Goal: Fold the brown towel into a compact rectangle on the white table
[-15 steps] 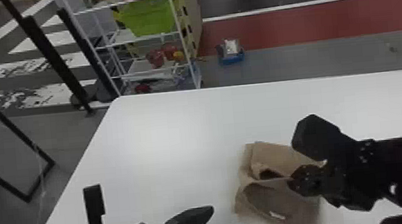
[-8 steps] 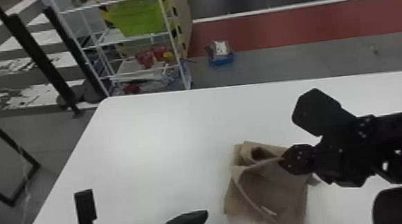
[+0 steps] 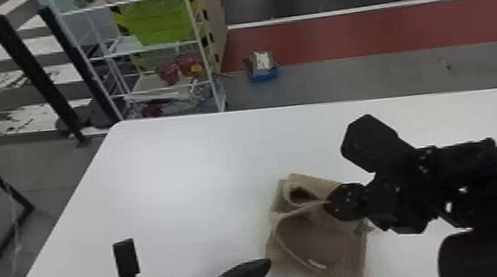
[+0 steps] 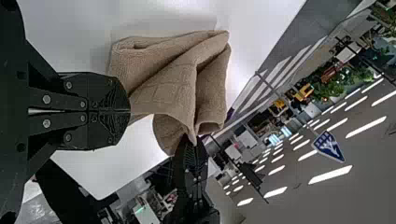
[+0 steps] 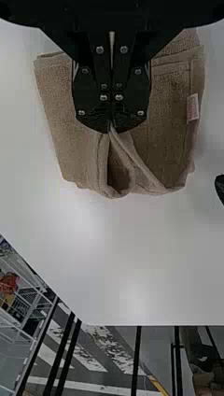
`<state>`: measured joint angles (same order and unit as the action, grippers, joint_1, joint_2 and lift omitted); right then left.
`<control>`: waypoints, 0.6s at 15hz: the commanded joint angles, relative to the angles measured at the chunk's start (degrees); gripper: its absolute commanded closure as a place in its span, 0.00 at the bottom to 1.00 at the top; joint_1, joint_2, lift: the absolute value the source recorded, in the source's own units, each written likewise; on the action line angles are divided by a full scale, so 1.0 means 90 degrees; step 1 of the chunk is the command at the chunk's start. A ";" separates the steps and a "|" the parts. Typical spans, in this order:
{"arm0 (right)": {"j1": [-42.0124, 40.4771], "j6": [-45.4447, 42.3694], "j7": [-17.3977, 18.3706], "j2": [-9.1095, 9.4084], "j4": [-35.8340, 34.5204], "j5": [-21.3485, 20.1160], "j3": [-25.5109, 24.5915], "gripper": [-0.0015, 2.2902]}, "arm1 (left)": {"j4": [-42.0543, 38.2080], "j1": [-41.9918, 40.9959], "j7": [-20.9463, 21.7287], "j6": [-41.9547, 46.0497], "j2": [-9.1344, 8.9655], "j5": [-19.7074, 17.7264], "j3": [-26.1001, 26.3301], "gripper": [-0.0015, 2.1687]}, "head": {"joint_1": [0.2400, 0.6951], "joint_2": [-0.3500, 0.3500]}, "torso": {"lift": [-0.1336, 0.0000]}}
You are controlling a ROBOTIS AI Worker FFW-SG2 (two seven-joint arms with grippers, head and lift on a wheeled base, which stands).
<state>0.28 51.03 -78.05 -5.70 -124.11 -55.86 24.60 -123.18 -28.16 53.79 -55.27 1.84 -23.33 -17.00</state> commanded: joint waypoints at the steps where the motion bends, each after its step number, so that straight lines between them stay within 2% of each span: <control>1: 0.0017 -0.0069 -0.0031 0.0037 0.0177 0.0035 0.0089 0.73 | 0.0035 0.0023 -0.0039 0.0091 0.0001 0.0073 0.0052 0.63 | 1.00 0.73 | 0.08; 9: 0.0095 -0.0518 -0.0031 0.0282 0.0851 0.0006 0.0480 0.73 | 0.0503 0.0092 -0.0186 0.0891 0.0020 0.0151 0.0072 0.67 | 1.00 0.80 | 0.08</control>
<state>0.99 46.88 -78.05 -3.63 -117.89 -55.56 27.88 -118.89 -27.44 52.07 -47.84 1.94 -21.98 -15.84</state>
